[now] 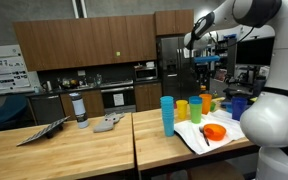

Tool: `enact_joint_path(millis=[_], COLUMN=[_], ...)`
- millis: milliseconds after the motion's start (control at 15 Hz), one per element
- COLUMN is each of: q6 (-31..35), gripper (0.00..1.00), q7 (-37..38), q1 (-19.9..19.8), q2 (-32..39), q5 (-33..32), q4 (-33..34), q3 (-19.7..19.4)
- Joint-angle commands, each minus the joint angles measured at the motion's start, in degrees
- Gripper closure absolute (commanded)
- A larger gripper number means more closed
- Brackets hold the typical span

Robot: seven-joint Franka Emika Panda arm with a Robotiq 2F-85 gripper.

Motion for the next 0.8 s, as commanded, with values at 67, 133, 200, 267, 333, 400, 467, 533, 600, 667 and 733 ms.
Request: enact_joint_path(millis=[67, 133, 200, 267, 333, 400, 467, 533, 600, 667, 733], q6=[-0.18, -0.17, -0.17, -0.17, -0.17, 0.47, 0.76, 0.89, 1.42, 1.91, 3.19], gripper=[0.70, 0.70, 0.70, 0.70, 0.45, 0.45, 0.41, 0.34, 0.29, 0.23, 0.16], q7=[-0.04, -0.04, -0.04, -0.04, -0.04, 0.91, 1.45, 1.85, 2.88, 3.86, 5.48], q1=[0.11, 0.11, 0.11, 0.11, 0.11, 0.27, 0.31, 0.24, 0.11, -0.03, -0.25], q2=[0.05, 0.05, 0.05, 0.06, 0.06, 0.18, 0.11, 0.19, 0.10, -0.58, -1.18], q5=[0.00, 0.00, 0.00, 0.00, 0.00, -0.29, 0.03, 0.44, 0.74, 0.88, 0.81], q4=[0.17, 0.17, 0.17, 0.17, 0.17, -0.03, -0.38, -0.46, -0.89, -2.02, -3.26], q3=[-0.13, -0.13, -0.13, -0.13, -0.13, 0.06, 0.10, 0.03, -0.10, -0.25, -0.45])
